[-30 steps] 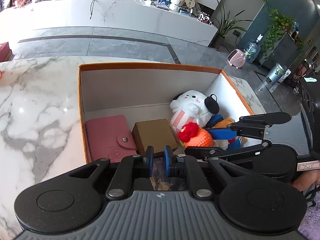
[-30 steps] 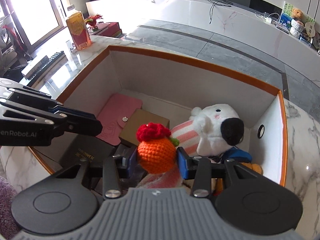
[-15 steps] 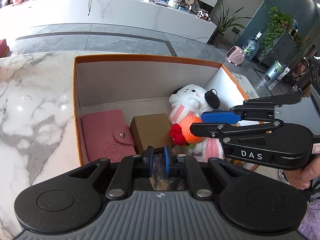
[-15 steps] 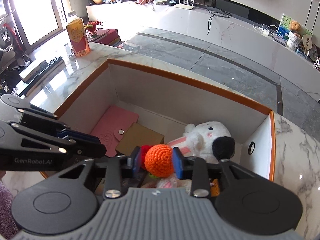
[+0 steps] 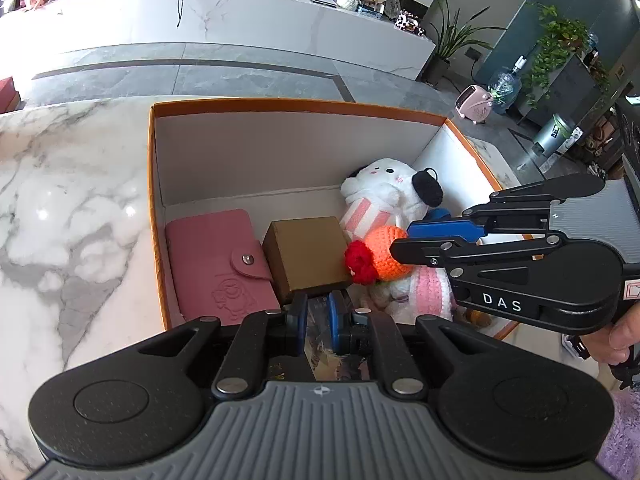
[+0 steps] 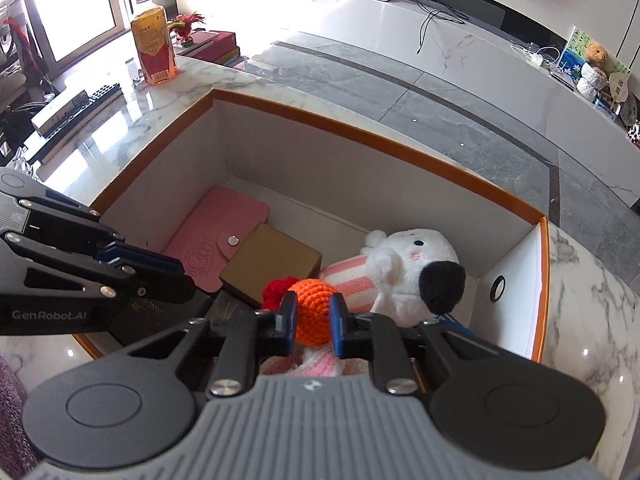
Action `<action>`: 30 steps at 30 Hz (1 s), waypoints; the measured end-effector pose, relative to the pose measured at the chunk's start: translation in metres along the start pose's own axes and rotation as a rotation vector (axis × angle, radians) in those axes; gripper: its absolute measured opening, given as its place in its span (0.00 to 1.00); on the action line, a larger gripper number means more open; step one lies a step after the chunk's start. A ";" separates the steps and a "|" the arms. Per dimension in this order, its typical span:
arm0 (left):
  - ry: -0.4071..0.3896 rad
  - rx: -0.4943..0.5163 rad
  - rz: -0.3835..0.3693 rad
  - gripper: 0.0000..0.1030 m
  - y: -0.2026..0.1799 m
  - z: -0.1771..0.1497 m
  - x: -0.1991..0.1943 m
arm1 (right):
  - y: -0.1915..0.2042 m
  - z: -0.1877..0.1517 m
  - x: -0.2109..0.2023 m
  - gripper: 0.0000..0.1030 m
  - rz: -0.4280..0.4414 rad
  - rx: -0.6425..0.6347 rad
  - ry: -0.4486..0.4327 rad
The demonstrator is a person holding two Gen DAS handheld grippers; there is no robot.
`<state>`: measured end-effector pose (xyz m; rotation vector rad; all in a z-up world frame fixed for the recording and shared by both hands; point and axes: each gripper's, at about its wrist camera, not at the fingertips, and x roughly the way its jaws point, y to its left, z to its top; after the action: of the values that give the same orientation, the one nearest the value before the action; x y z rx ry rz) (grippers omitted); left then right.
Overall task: Organize objects
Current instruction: 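Lower the orange crocheted fruit into the box and open the right tool, then move the left tool to the Vaseline tube while the right moves to the yellow tape measure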
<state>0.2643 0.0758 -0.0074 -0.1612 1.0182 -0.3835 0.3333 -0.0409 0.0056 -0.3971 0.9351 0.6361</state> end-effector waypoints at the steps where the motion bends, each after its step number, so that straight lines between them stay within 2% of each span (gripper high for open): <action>1: -0.003 0.005 0.000 0.12 -0.002 0.000 -0.002 | 0.000 -0.001 -0.001 0.17 0.003 -0.001 -0.005; 5: -0.025 0.045 0.005 0.12 -0.014 -0.003 -0.018 | -0.004 -0.006 -0.016 0.18 0.037 0.045 -0.033; 8: -0.052 0.085 0.012 0.12 -0.030 -0.008 -0.034 | -0.001 -0.011 -0.037 0.19 0.028 0.047 -0.075; 10: -0.072 0.110 0.010 0.12 -0.041 -0.013 -0.045 | 0.001 -0.016 -0.053 0.22 0.028 0.050 -0.102; 12: -0.092 0.136 0.002 0.14 -0.055 -0.021 -0.058 | 0.002 -0.025 -0.071 0.30 0.029 0.062 -0.134; 14: -0.103 0.163 -0.008 0.17 -0.069 -0.031 -0.068 | 0.005 -0.036 -0.088 0.31 0.028 0.074 -0.157; 20: -0.068 0.244 -0.068 0.21 -0.107 -0.076 -0.073 | 0.012 -0.092 -0.124 0.31 -0.035 0.143 -0.200; 22: -0.052 0.270 -0.078 0.28 -0.119 -0.092 -0.069 | 0.011 -0.115 -0.129 0.31 -0.038 0.198 -0.197; 26: -0.001 0.307 -0.109 0.34 -0.136 -0.123 -0.056 | 0.013 -0.161 -0.131 0.31 -0.061 0.300 -0.166; 30: 0.039 0.391 -0.060 0.40 -0.157 -0.150 -0.039 | 0.021 -0.199 -0.121 0.31 -0.104 0.324 -0.117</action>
<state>0.0811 -0.0469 -0.0067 0.1689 0.9591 -0.6339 0.1447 -0.1788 -0.0015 -0.1169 0.8818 0.3989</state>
